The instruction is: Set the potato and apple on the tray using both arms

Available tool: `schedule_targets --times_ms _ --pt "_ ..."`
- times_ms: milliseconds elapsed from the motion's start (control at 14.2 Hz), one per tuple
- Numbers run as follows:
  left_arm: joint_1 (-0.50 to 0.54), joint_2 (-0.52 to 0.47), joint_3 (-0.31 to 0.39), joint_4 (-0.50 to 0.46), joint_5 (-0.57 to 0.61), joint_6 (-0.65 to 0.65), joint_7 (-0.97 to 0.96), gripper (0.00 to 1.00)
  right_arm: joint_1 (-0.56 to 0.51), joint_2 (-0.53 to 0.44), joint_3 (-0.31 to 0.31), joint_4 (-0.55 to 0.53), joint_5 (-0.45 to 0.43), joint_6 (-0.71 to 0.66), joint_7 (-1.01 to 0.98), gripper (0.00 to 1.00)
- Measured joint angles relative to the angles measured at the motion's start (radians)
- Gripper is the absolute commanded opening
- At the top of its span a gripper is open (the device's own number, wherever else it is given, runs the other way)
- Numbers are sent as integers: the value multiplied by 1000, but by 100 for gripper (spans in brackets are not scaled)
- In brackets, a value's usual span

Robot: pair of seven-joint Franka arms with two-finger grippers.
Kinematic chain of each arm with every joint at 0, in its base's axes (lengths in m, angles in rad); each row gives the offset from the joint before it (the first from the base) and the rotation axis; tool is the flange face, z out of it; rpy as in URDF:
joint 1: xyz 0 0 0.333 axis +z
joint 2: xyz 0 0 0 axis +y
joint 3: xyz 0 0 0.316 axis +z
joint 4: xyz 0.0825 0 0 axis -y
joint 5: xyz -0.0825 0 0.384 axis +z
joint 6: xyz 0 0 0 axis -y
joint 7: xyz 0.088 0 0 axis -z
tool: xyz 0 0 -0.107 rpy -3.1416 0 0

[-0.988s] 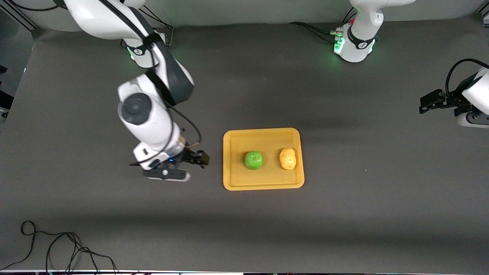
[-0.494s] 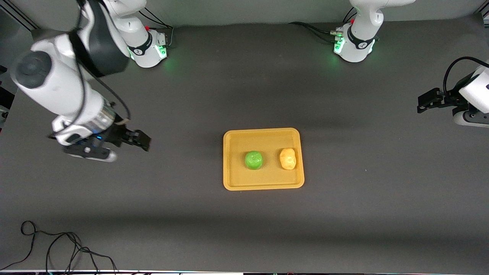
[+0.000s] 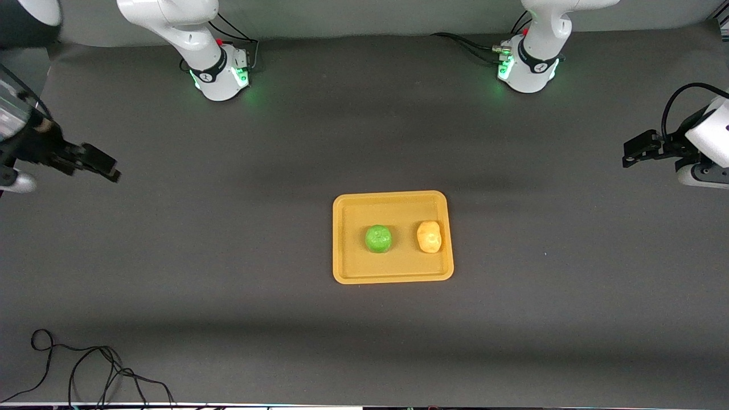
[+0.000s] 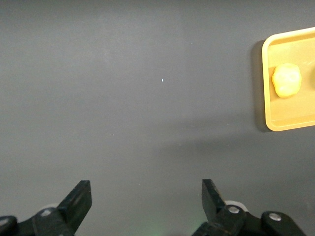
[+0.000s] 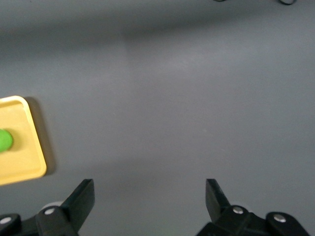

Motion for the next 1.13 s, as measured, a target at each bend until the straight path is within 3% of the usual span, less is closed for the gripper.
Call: schedule_targets --times_ms 353,1129 --pt "2 0 2 0 0 -1 0 100 -42 -15 28 16 12 -72 -82 100" --pt "3 2 4 0 0 -16 -18 100 -42 -12 19 16 47 -80 -80 100"
